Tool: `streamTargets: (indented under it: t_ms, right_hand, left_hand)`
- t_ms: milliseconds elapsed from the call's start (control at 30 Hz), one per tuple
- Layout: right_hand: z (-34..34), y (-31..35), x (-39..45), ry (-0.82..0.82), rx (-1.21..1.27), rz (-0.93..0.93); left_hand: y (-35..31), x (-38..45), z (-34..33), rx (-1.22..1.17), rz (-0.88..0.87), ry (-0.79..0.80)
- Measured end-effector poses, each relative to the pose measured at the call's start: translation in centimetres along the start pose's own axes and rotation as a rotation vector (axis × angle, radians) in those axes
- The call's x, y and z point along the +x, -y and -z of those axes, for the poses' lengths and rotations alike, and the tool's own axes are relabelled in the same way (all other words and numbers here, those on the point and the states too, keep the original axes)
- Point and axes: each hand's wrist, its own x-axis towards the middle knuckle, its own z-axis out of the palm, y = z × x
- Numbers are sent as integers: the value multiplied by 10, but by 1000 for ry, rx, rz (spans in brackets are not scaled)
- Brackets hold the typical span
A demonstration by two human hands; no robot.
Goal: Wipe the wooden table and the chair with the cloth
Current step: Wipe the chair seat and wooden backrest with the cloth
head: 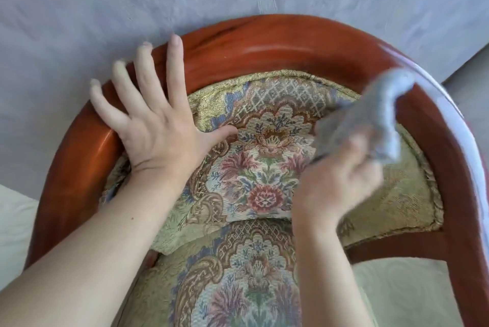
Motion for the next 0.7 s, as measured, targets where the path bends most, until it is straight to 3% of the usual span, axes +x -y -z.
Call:
streamTargets:
  t_ms: [67,167,300,333,367,433,467,533,600,633,700]
  right_hand:
    - [-22,-29,-8,247,-389,193]
    - [-17,-92,-34,520,-609,405]
    - [31,-130,-75,732,-669,311]
    - [39,-122,-81,699,-614,203]
    - [44,-112,-87,562,-514,25]
    - [43,-85,-83,109,-142,-384]
    - [40,-69,-74,-77,-1,-492]
    - [32,-40,-47,-202,49,-370]
    - [17,-22,-17,-183,61,-118]
    - [5,-20,-5,-141,16,-22]
    - [-20,-29,3,52,-305,173]
  left_hand:
    - [1,1,-1,5,-1,-3]
    - [0,1,-2,11,5,-5]
    - [-1,0,-1,12,-4,-6]
    - [-1,1,-1,16,-8,-12]
    - [1,0,-2,19,-11,-16]
    - [2,-1,-4,16,-20,-27]
    - [2,0,-6,18,-24,-36]
    - [3,1,-7,29,-24,-41]
    - [3,-1,-6,19,-21,-42]
    - [3,0,-6,12,-22,-43]
    - [2,-1,-5,5,-19,-40]
